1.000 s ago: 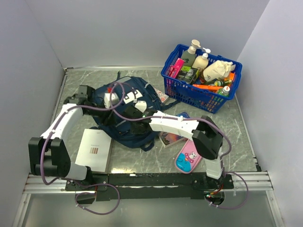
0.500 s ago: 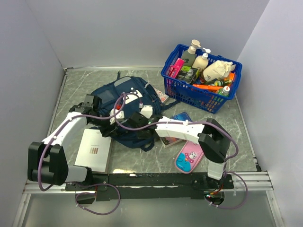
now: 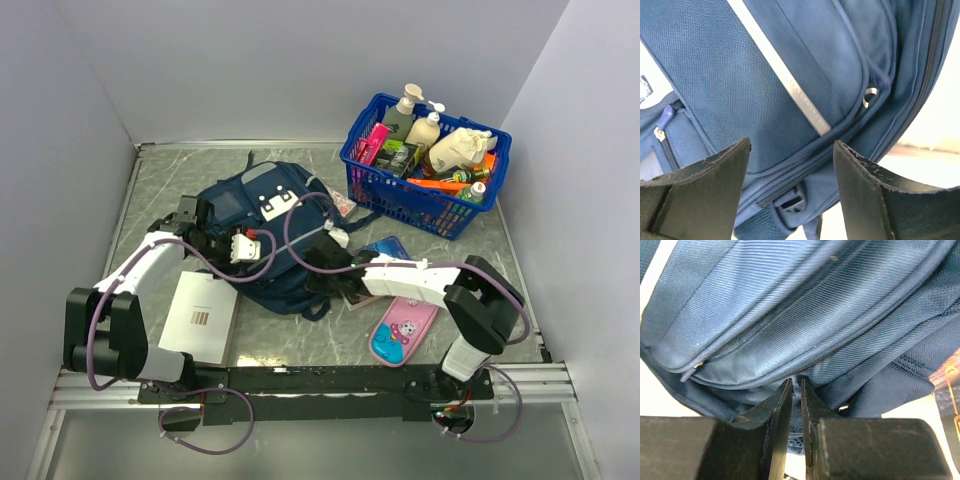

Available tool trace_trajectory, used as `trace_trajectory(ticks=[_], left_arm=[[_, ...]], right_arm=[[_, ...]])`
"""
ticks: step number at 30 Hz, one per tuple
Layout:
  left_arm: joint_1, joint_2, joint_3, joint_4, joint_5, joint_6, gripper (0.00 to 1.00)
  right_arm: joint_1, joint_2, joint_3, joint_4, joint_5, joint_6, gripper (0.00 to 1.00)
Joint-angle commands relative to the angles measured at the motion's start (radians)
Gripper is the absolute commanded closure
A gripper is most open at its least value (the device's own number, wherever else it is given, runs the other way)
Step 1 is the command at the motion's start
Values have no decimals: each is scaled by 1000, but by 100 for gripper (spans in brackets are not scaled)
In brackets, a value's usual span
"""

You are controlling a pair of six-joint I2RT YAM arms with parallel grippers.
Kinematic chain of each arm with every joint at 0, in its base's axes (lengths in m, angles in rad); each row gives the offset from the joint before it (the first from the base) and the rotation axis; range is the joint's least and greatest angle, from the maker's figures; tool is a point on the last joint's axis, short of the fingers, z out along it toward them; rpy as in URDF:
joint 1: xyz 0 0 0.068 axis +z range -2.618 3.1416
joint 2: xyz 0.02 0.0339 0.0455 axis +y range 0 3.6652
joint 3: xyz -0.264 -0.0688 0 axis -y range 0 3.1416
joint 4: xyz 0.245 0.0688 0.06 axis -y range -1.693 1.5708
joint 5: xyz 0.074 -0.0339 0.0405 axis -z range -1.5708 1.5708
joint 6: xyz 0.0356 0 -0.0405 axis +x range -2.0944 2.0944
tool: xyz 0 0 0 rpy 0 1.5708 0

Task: Pack the student bag
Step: Zip the student bag at the center of the board.

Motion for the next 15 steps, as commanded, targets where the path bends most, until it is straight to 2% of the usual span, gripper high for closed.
trace_trajectory(ticks=[1, 5, 9, 15], left_arm=[[1, 11, 31, -55, 40, 222, 27], [-1, 17, 20, -110, 35, 342, 27], [-39, 20, 7, -40, 40, 322, 28], [-70, 58, 17, 10, 37, 302, 40]], right_arm=[[-36, -52, -97, 91, -85, 9, 79], [-48, -55, -90, 92, -91, 4, 79], [-50, -48, -71, 91, -102, -6, 80], [-50, -54, -68, 88, -102, -13, 80]])
